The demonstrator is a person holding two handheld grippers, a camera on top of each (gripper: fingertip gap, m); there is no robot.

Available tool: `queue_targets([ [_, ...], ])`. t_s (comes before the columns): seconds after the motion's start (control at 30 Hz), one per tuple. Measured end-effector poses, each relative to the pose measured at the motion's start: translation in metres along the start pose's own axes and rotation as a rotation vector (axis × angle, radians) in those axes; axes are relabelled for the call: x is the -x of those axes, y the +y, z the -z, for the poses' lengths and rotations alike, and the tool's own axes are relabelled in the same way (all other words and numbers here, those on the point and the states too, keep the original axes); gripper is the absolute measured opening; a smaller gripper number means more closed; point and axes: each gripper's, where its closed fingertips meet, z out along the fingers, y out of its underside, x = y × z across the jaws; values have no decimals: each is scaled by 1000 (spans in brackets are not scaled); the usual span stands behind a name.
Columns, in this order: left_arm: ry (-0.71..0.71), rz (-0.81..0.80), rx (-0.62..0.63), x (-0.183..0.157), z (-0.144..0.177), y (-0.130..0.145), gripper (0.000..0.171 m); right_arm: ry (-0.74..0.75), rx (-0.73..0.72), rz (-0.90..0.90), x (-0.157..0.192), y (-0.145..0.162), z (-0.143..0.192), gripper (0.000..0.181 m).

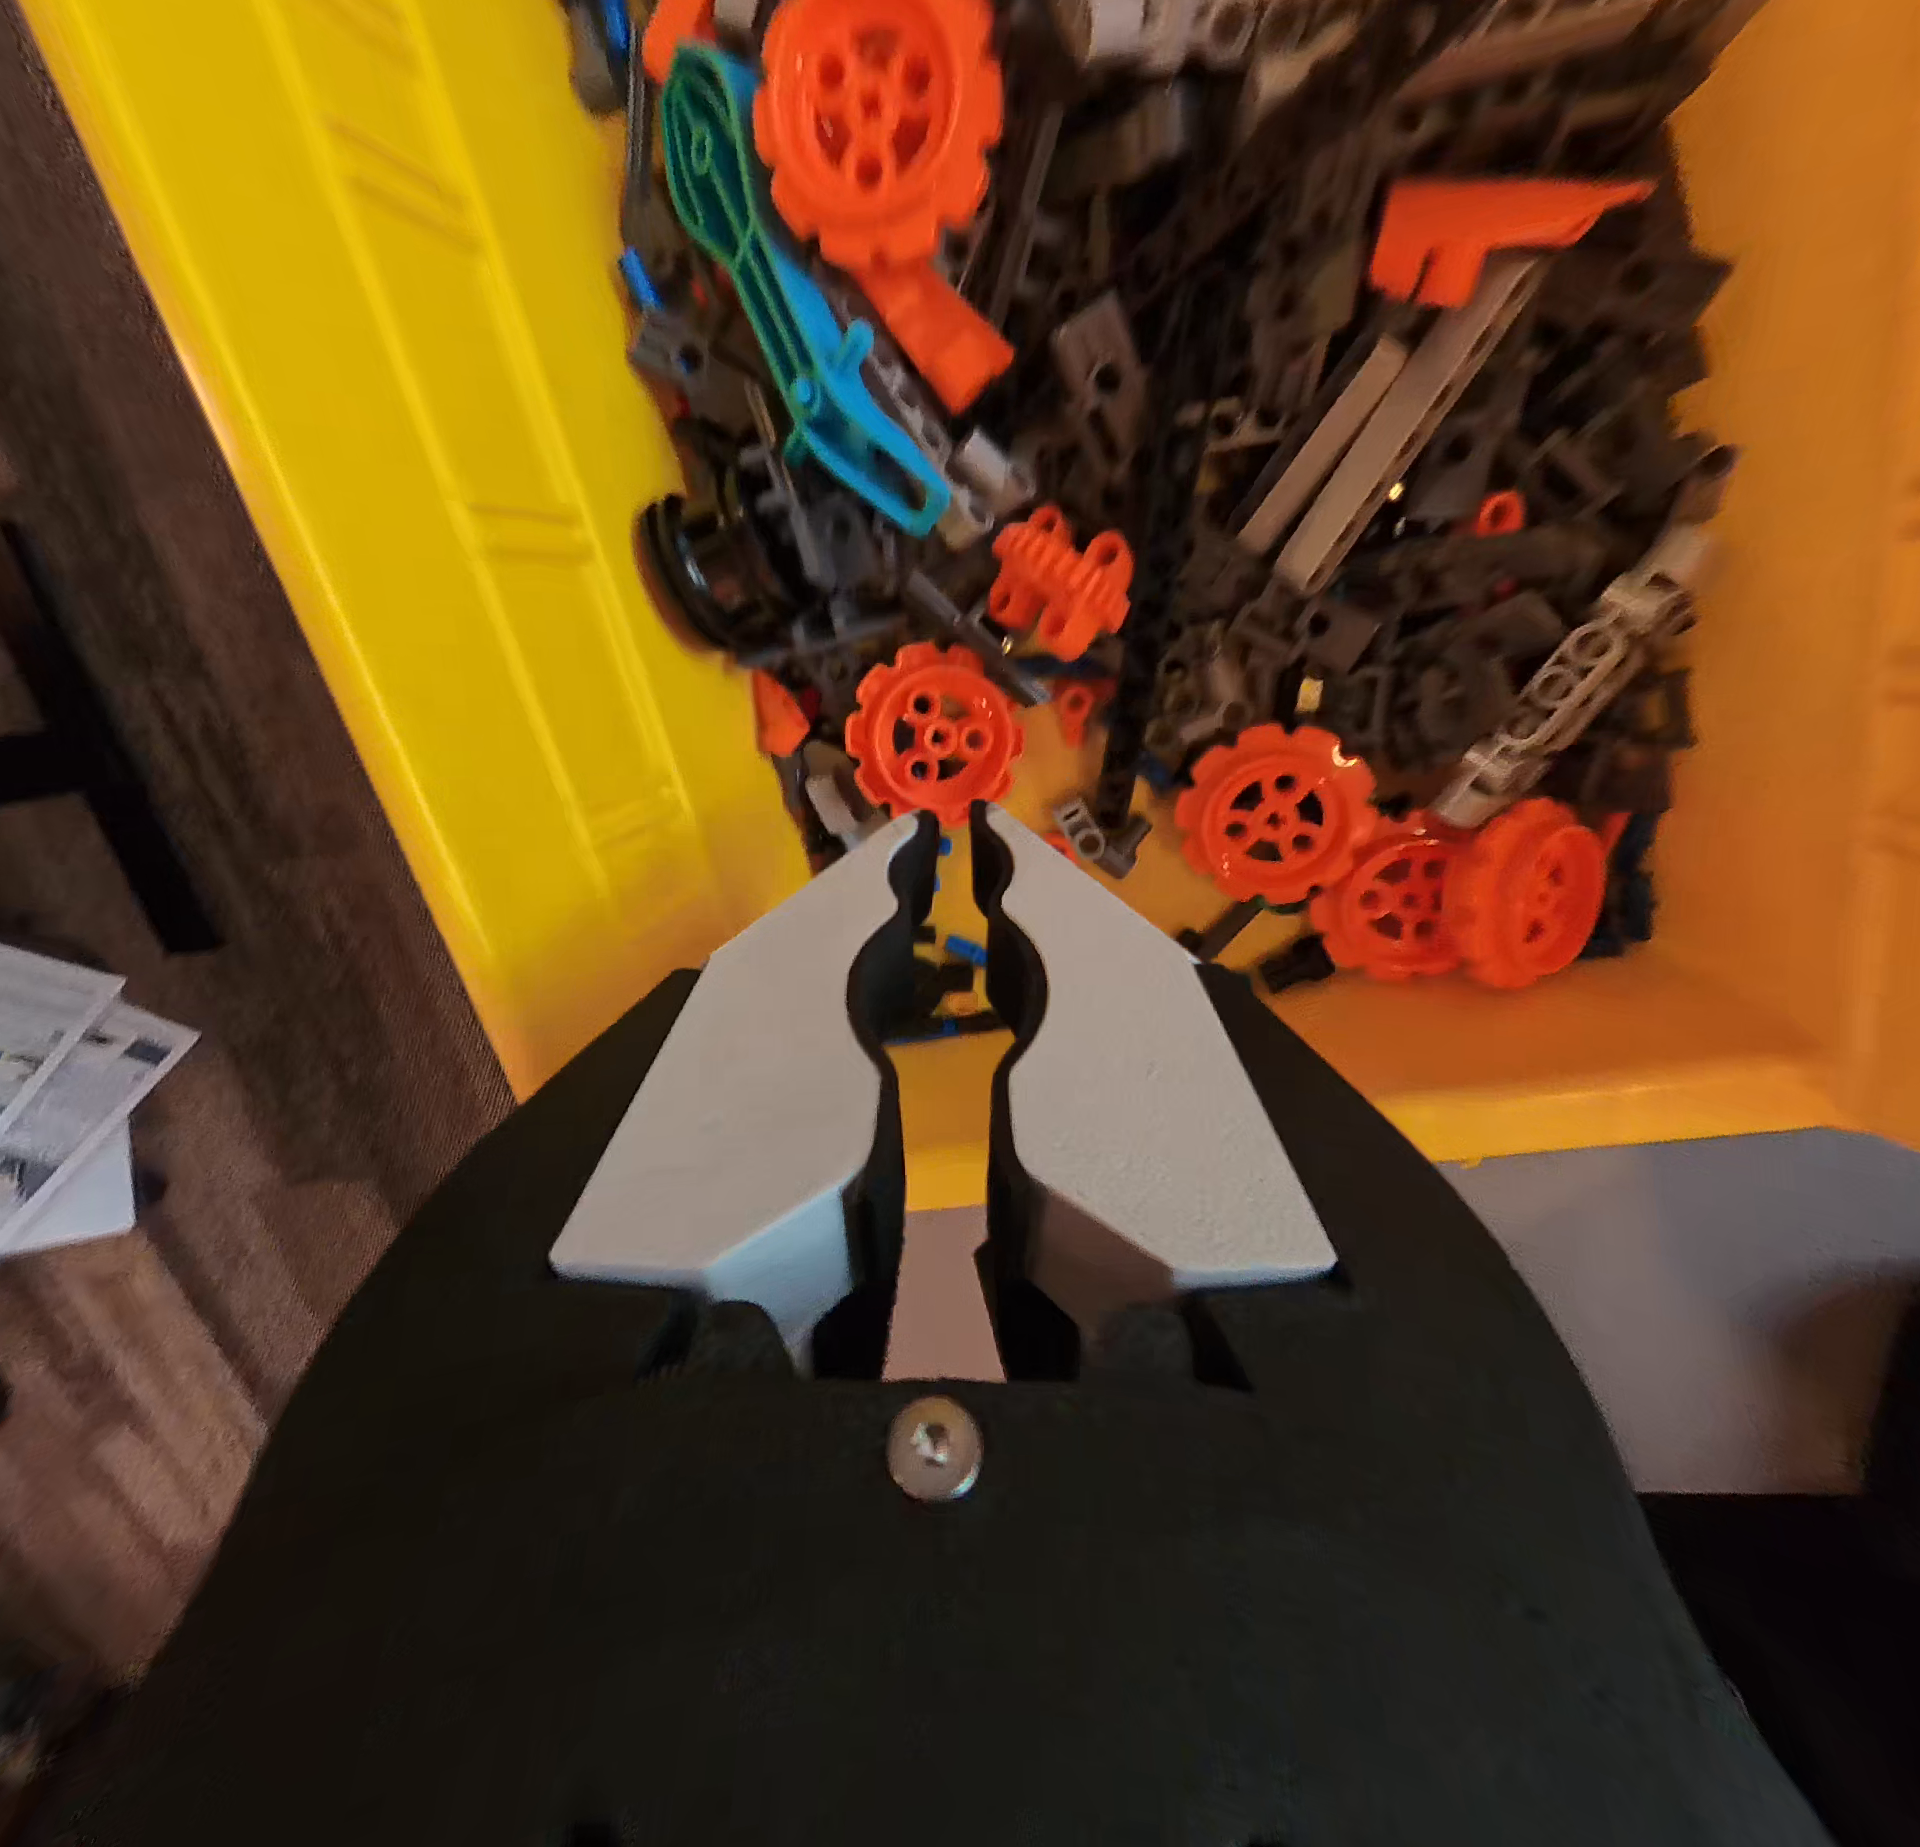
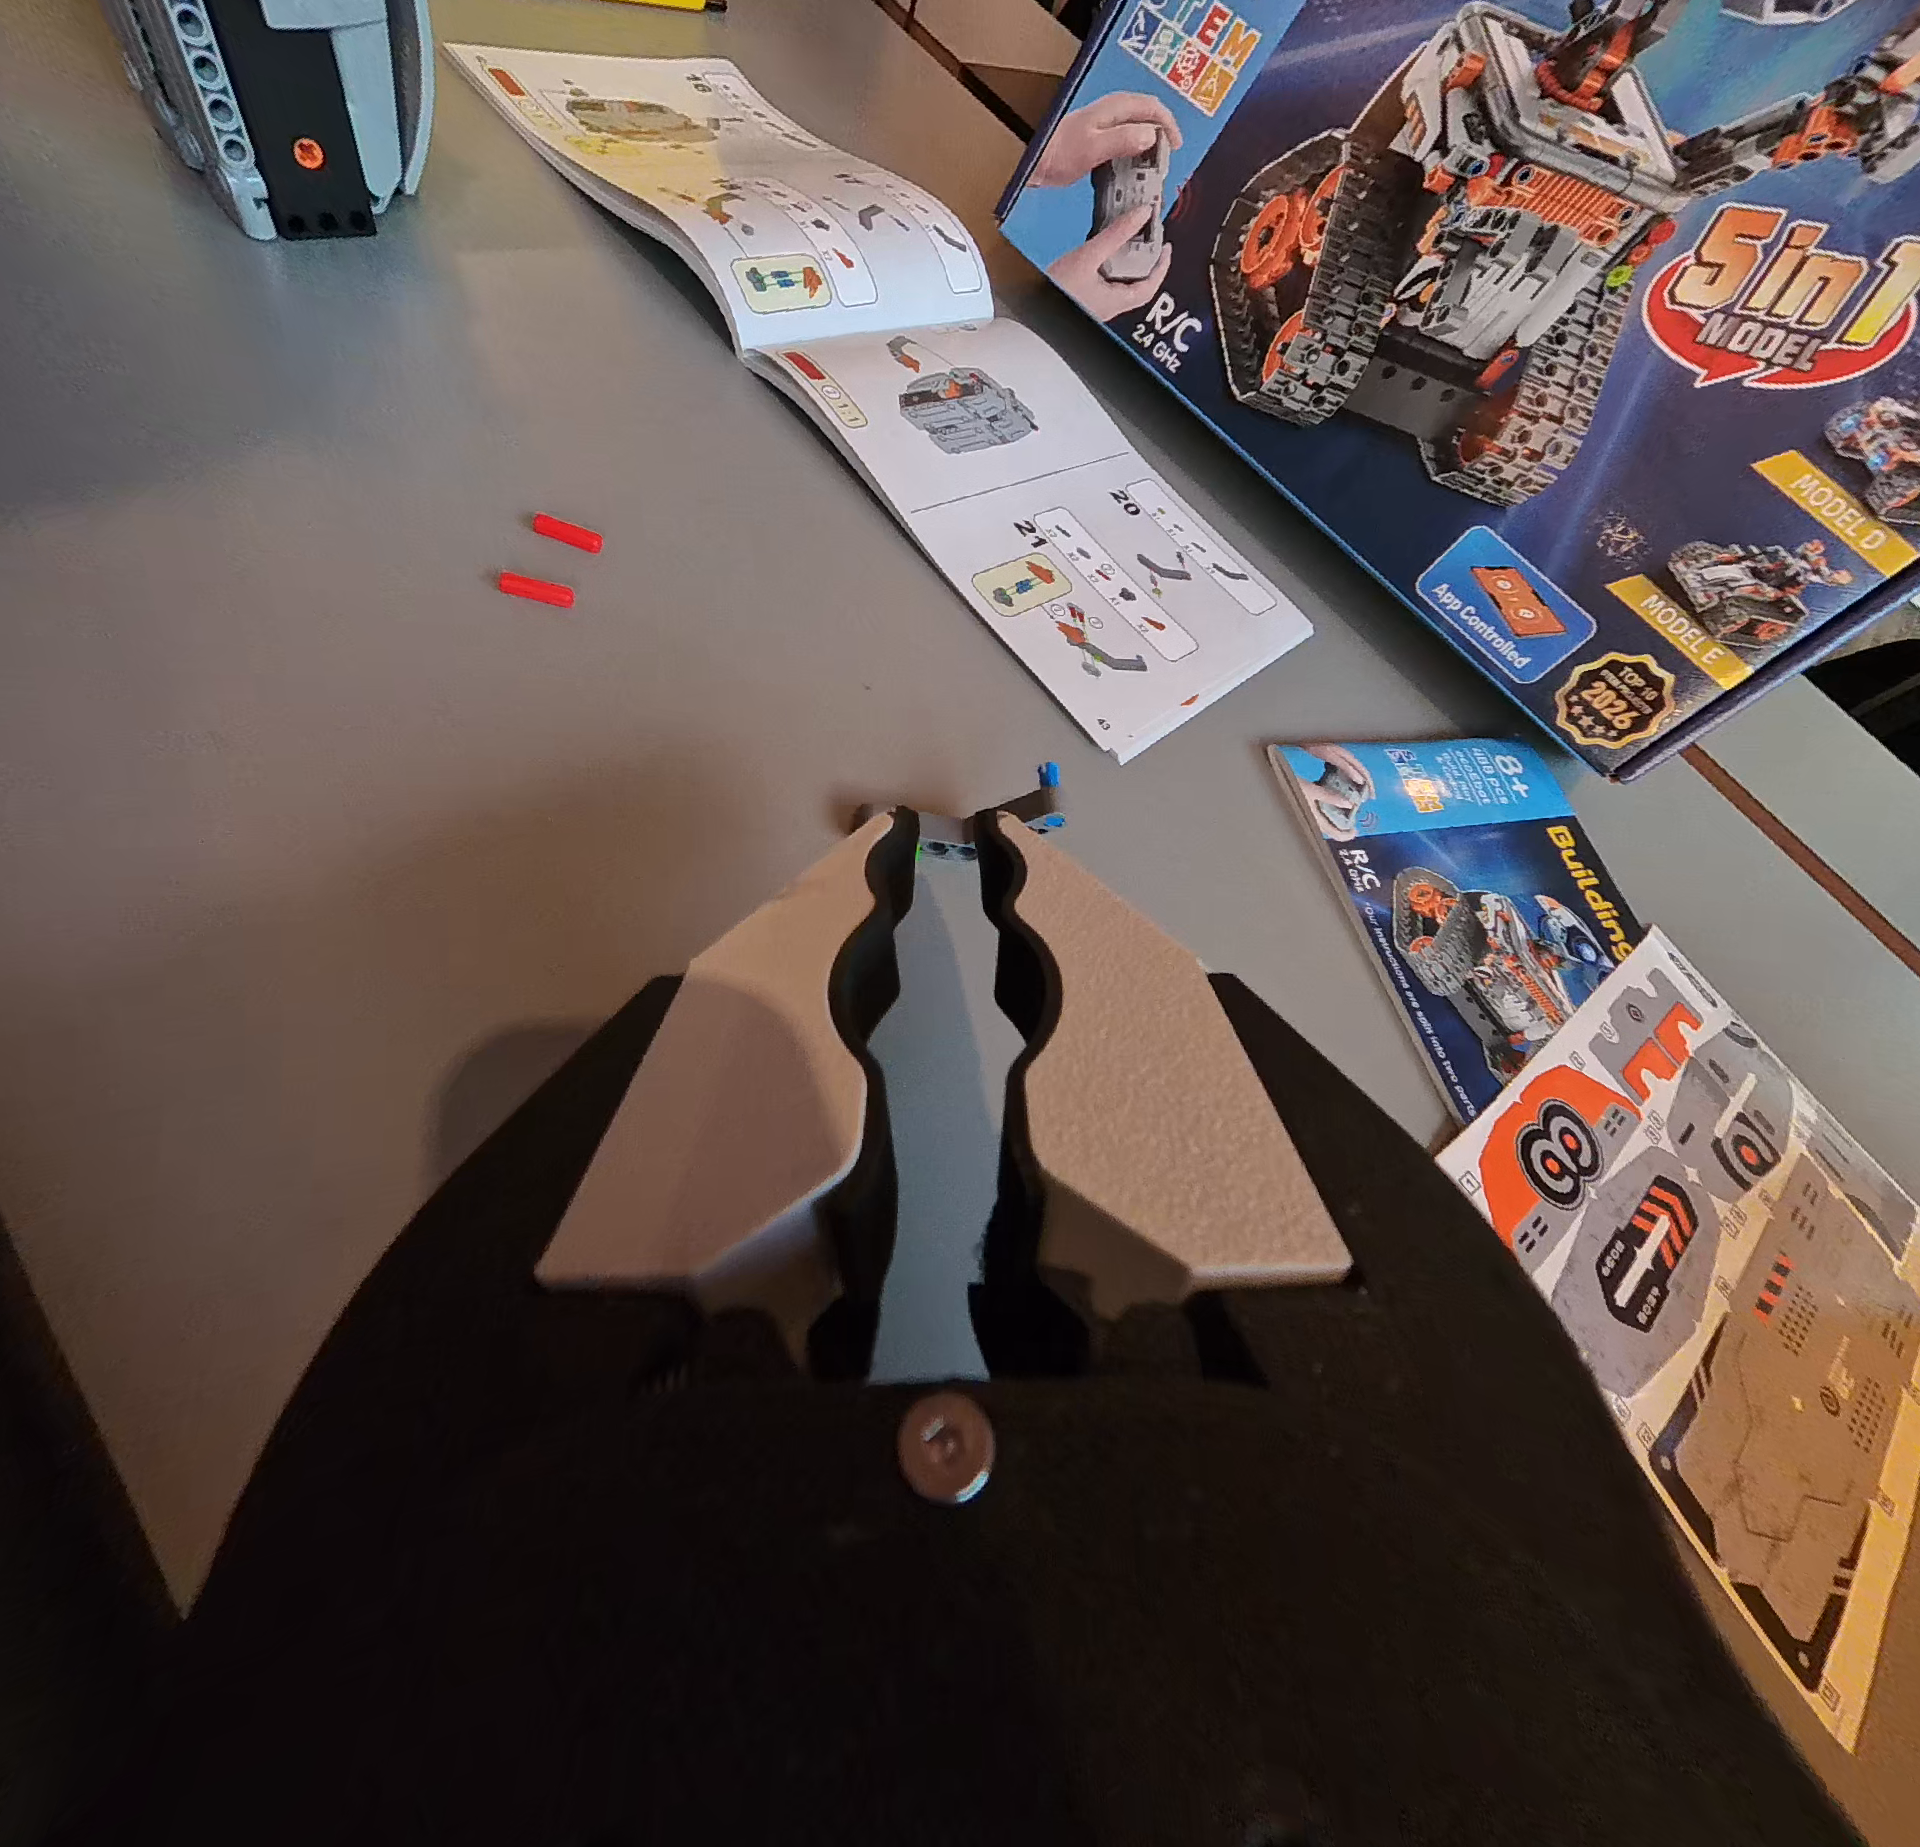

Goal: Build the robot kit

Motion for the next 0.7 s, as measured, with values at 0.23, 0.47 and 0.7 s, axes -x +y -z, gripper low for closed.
queue_targets([
  [0.23,40,20,163,-6,-7,34,1,-10,-15,30,3,-3,1,11],
  [0.47,99,43,241,-17,-19,50,12,-22,3,35,5,1,-1,12],
  [0.7,155,-64,269,-28,-19,48,20,-30,23,59,9,4,-3,12],
])
